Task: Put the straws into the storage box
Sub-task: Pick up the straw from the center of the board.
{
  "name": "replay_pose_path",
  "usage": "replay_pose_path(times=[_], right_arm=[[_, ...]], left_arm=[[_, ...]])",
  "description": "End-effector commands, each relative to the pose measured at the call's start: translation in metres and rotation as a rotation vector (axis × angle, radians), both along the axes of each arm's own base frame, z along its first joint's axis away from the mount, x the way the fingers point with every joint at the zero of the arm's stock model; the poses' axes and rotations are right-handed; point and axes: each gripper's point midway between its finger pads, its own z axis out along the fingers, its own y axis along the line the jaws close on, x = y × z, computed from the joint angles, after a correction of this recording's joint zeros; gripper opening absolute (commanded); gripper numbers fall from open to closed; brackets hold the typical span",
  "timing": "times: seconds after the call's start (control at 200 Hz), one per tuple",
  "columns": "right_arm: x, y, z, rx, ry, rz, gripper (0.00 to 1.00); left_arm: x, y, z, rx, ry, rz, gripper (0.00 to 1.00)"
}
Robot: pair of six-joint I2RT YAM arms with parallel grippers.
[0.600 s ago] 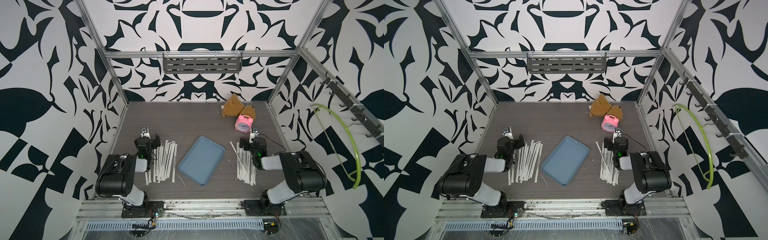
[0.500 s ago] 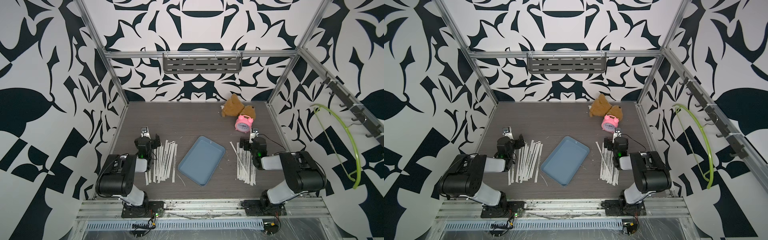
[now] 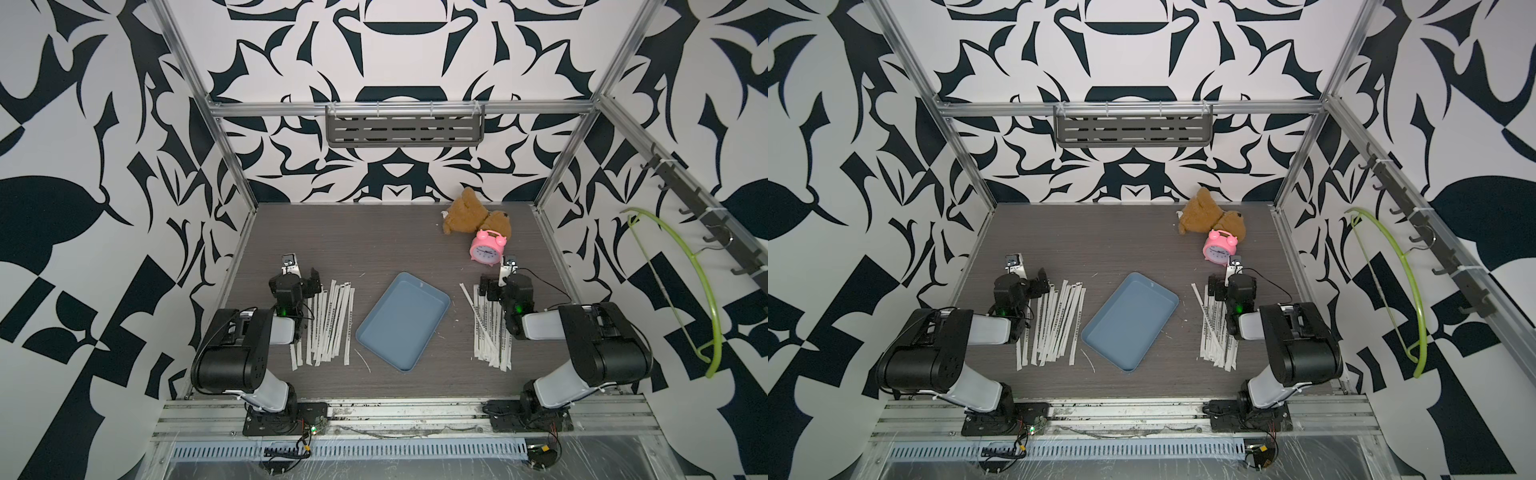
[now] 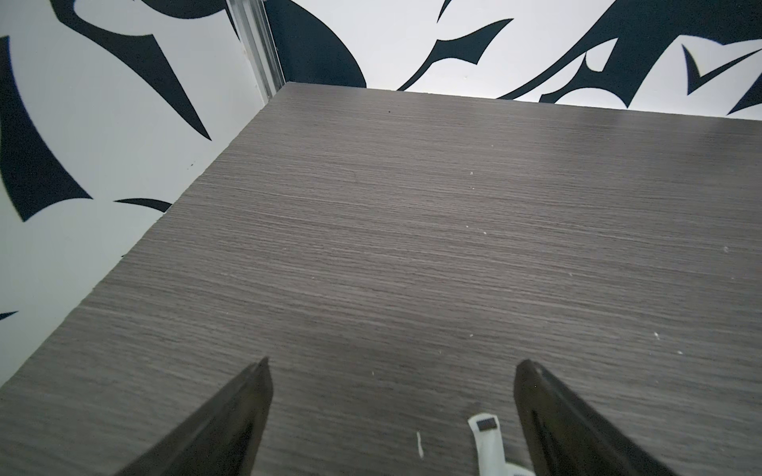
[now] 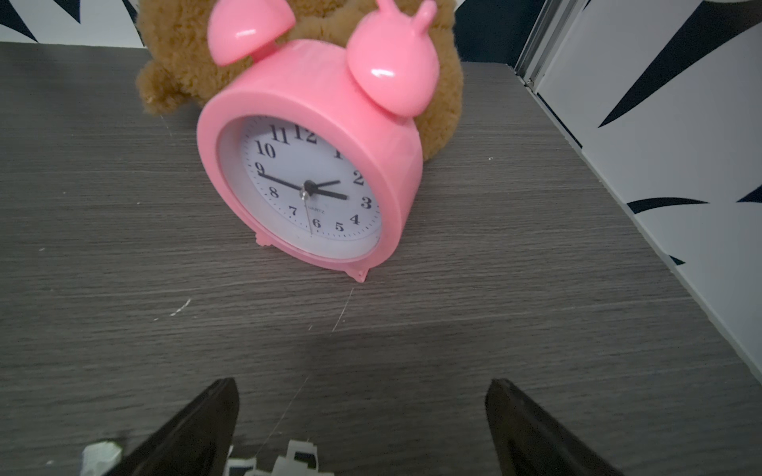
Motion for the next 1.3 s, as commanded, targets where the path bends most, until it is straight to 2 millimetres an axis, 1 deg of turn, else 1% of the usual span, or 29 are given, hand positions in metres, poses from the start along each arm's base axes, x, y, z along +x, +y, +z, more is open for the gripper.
replay_pose_path(times=[0.0, 0.05, 0.075, 0.105, 0.135, 0.155, 0.205, 0.24, 0.265, 0.3, 0.37, 0.45, 0.48, 0.505, 0.555, 0.62, 0.675, 0.715, 0.79, 0.83, 0.88, 0.945, 0.95, 1.0, 1.09, 1.185, 1.26, 1.27, 1.295], right_arm=[[0.006, -0.001, 0.014, -0.002, -0.048, 0.003, 1.00], [0.005, -0.001, 0.016, -0.006, -0.056, 0.006, 1.00], [0.007, 0.002, 0.021, -0.011, -0.066, 0.018, 1.00], [0.008, 0.014, 0.029, -0.034, -0.055, 0.064, 1.00], [0.007, 0.030, 0.038, -0.095, 0.003, 0.118, 1.00], [0.005, 0.037, 0.041, -0.116, 0.029, 0.136, 0.99], [0.004, 0.041, 0.066, -0.186, 0.065, 0.079, 0.97], [-0.001, 0.045, 0.081, -0.207, 0.074, 0.045, 0.98], [-0.005, 0.048, 0.093, -0.213, 0.067, 0.025, 0.98], [-0.013, 0.049, 0.111, -0.209, 0.062, -0.027, 0.98], [-0.032, 0.042, 0.142, -0.165, 0.092, -0.157, 1.00], [-0.047, 0.033, 0.158, -0.027, 0.125, -0.283, 1.00], [-0.053, 0.030, 0.156, 0.052, 0.151, -0.339, 1.00], [-0.053, 0.041, 0.152, 0.107, 0.204, -0.284, 0.96], [-0.055, 0.061, 0.144, 0.167, 0.308, -0.162, 0.69], [-0.070, 0.067, 0.132, 0.191, 0.415, -0.152, 0.46], [-0.084, 0.075, 0.119, 0.221, 0.489, -0.119, 0.38], [-0.095, 0.076, 0.110, 0.235, 0.535, -0.114, 0.34], [-0.113, 0.081, 0.095, 0.245, 0.621, -0.080, 0.28], [-0.120, 0.080, 0.088, 0.234, 0.658, -0.077, 0.26], [-0.126, 0.082, 0.078, 0.215, 0.711, -0.057, 0.25], [-0.129, 0.084, 0.064, 0.177, 0.791, -0.032, 0.25], [-0.129, 0.085, 0.063, 0.175, 0.798, -0.029, 0.25], [-0.126, 0.087, 0.055, 0.162, 0.834, -0.027, 0.25], [-0.113, 0.093, 0.047, 0.163, 0.842, -0.012, 0.25], [-0.098, 0.098, 0.037, 0.146, 0.866, -0.001, 0.25], [-0.089, 0.102, 0.027, 0.141, 0.883, 0.006, 0.26], [-0.087, 0.103, 0.026, 0.142, 0.884, 0.007, 0.26], [-0.085, 0.104, 0.022, 0.142, 0.890, 0.008, 0.27]], left_arm=[[0.004, -0.001, 0.005, 0.001, -0.010, -0.014, 0.99], [0.003, -0.003, 0.007, -0.012, -0.019, -0.024, 0.99], [0.003, -0.009, 0.010, -0.016, -0.035, -0.061, 0.99], [0.003, -0.022, 0.018, -0.001, -0.054, -0.134, 0.94], [0.000, -0.032, 0.022, 0.049, -0.041, -0.139, 0.94], [-0.001, -0.033, 0.030, 0.086, -0.042, -0.110, 0.95], [-0.009, -0.038, 0.049, 0.151, -0.043, -0.066, 1.00], [-0.014, -0.040, 0.063, 0.176, -0.055, -0.034, 0.99], [-0.019, -0.038, 0.083, 0.178, -0.090, 0.013, 0.99], [-0.027, -0.034, 0.101, 0.176, -0.111, 0.079, 0.99], [-0.041, -0.033, 0.122, 0.104, -0.104, 0.109, 0.99], [-0.055, -0.031, 0.136, -0.001, -0.078, 0.129, 0.99], [-0.060, -0.031, 0.139, -0.026, -0.064, 0.123, 0.99], [-0.063, -0.033, 0.142, -0.038, -0.052, 0.113, 0.99], [-0.069, -0.035, 0.148, -0.048, -0.032, 0.092, 0.99], [-0.078, -0.027, 0.156, -0.081, -0.022, 0.131, 0.99], [-0.083, -0.022, 0.163, -0.095, -0.015, 0.150, 0.99], [-0.082, -0.027, 0.169, -0.116, -0.011, 0.099, 0.99], [-0.077, -0.047, 0.179, -0.187, 0.010, -0.058, 1.00], [-0.074, -0.052, 0.182, -0.229, 0.036, -0.098, 0.94], [-0.070, -0.062, 0.177, -0.264, 0.108, -0.142, 0.89], [-0.066, -0.081, 0.160, -0.305, 0.248, -0.204, 0.86], [-0.065, -0.082, 0.158, -0.309, 0.262, -0.210, 0.84], [-0.063, -0.099, 0.142, -0.344, 0.366, -0.273, 0.79], [-0.063, -0.125, 0.116, -0.431, 0.483, -0.333, 0.79], [-0.064, -0.150, 0.100, -0.459, 0.536, -0.375, 0.80], [-0.066, -0.167, 0.095, -0.441, 0.559, -0.408, 0.82], [-0.065, -0.169, 0.088, -0.434, 0.582, -0.406, 0.82], [-0.065, -0.174, 0.083, -0.427, 0.601, -0.415, 0.83]])
